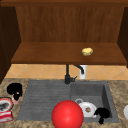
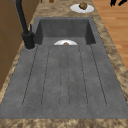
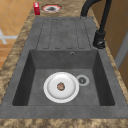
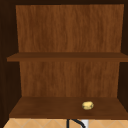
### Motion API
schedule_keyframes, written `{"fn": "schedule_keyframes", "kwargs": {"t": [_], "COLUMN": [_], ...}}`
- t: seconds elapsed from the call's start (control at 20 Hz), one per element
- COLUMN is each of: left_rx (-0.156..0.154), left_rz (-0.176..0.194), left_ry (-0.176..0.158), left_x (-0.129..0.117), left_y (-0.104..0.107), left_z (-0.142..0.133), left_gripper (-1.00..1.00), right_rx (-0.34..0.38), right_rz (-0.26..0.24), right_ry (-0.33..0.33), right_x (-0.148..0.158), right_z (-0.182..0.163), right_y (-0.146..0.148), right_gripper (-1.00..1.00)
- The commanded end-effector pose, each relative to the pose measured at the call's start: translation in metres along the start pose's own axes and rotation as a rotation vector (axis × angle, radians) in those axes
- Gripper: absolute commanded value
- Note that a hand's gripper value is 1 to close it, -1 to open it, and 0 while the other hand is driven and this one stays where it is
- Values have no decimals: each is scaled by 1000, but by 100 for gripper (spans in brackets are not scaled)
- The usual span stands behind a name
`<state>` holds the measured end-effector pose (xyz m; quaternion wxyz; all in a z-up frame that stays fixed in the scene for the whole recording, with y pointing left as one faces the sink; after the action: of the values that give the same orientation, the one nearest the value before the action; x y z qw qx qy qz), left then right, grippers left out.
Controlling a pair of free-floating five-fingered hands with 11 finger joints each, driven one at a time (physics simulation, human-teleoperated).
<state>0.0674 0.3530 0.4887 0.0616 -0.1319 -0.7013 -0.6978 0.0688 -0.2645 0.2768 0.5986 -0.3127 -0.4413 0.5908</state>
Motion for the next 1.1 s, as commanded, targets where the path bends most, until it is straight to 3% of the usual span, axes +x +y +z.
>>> {"fn": "schedule_keyframes", "kwargs": {"t": [0.0, 0.15, 0.35, 1.05], "left_rx": [0, -15, -38, -52], "left_rz": [0, 29, 29, 30], "left_ry": [0, 5, 12, 23], "left_x": [-31, -56, -82, -164], "left_y": [-15, -36, -62, -156], "left_z": [27, 49, 79, 183], "left_gripper": [100, 100, 100, 100], "right_rx": [0, 0, 0, 0], "right_rz": [0, 0, 0, 0], "right_ry": [0, 0, 0, 0], "right_x": [0, 0, 0, 0], "right_z": [0, 0, 0, 0], "right_y": [0, 0, 0, 0], "right_gripper": [0, 0, 0, 0]}}
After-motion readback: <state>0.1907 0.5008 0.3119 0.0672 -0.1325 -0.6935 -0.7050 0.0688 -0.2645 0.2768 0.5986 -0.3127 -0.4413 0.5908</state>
